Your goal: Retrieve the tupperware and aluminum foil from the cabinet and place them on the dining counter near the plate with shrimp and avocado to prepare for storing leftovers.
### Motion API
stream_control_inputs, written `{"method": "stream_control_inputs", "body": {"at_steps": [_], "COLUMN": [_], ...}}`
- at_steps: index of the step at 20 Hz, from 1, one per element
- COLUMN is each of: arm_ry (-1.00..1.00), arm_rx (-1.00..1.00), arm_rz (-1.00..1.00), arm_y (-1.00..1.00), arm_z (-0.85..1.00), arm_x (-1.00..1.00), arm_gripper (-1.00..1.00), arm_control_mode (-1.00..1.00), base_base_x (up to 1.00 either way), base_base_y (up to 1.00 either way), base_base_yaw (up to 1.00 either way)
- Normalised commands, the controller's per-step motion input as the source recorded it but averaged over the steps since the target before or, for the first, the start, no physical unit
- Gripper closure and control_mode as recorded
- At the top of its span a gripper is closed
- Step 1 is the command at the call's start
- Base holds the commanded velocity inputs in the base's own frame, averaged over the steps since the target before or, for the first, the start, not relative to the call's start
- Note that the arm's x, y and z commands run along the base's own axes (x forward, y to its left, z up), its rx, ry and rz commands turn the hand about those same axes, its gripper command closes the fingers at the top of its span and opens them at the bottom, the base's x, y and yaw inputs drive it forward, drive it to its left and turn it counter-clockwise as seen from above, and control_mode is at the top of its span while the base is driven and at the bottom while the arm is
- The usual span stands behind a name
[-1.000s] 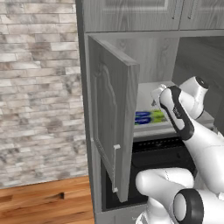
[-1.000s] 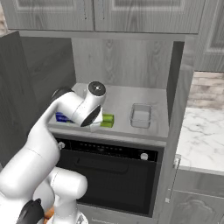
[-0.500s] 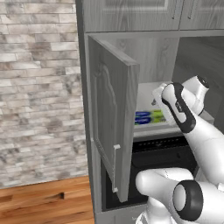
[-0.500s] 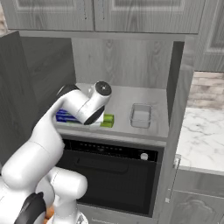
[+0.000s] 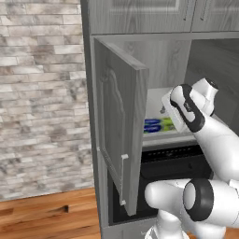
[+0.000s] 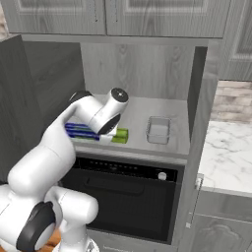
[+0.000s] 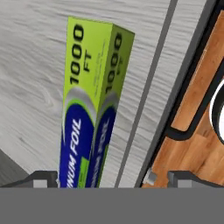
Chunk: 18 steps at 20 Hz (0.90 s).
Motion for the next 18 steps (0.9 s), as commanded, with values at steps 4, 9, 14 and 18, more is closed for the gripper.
{"method": "stream_control_inputs", "body": {"at_steps": [4, 9, 14, 18], "arm_ry": [0.09, 0.06, 0.03, 0.00], "arm_rx": [0.00, 0.00, 0.00, 0.00], "arm_rz": [-0.06, -0.05, -0.02, 0.00], "arm_y": [0.00, 0.00, 0.00, 0.00], "arm_z": [-0.11, -0.12, -0.20, -0.25], "arm_x": [0.12, 0.12, 0.13, 0.14], "arm_gripper": [-1.00, -1.00, -1.00, -1.00], "arm_control_mode": [-1.00, -1.00, -1.00, -1.00], "base_base_x": [0.00, 0.00, 0.00, 0.00], "base_base_y": [0.00, 0.00, 0.00, 0.00], "base_base_yaw": [0.00, 0.00, 0.00, 0.00]}}
